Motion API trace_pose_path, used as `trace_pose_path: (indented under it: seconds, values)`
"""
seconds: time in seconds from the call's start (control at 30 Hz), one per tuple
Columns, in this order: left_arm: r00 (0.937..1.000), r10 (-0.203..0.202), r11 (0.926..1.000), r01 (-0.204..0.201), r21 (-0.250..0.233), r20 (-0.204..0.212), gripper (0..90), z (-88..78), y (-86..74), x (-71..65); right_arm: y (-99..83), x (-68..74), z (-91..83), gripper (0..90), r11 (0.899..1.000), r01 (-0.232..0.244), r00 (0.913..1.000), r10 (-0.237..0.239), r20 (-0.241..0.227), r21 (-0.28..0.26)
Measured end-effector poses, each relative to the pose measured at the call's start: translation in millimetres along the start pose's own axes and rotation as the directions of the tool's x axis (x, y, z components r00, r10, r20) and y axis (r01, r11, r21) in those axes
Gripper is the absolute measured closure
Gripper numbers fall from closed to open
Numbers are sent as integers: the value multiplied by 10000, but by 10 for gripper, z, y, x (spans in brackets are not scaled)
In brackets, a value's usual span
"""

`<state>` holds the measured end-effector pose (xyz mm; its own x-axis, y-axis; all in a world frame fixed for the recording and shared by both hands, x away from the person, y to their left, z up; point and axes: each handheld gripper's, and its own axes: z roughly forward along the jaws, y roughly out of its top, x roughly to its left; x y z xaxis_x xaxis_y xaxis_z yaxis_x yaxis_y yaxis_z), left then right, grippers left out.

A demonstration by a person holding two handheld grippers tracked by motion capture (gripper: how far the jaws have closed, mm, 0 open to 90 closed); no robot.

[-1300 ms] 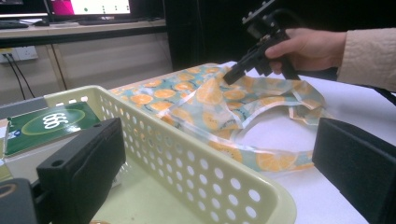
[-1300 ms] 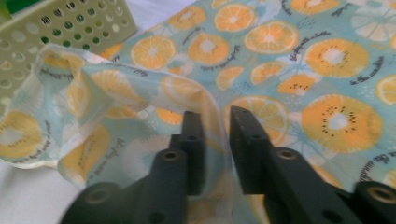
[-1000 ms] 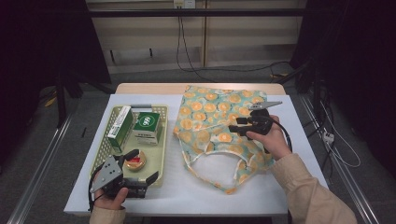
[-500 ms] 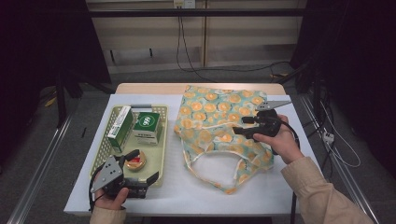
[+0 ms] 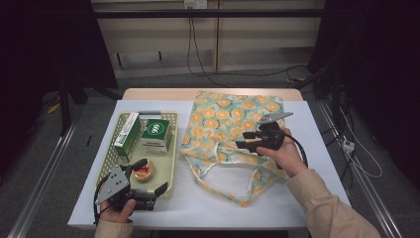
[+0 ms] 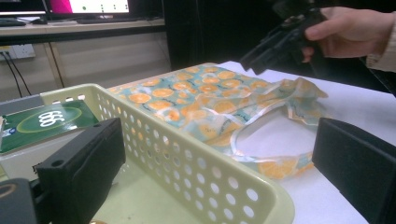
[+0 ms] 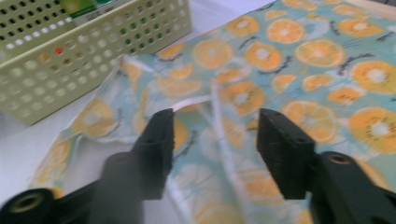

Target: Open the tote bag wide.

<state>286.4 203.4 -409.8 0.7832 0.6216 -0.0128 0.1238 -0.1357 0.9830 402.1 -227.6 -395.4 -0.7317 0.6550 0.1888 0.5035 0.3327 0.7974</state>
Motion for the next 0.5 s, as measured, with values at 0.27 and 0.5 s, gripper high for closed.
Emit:
trace_pose_path:
  seconds: [0.27,0.5]
  values:
    - [10000,62,10000,-62,-2,22,27,12,7,-27,-344,209,-80,682,9957,865,9960,-857,-259,319]
    - [10000,31,10000,-31,4,-12,26,7,3,-16,-524,127,-58,605,9883,1066,9933,-1108,333,1089]
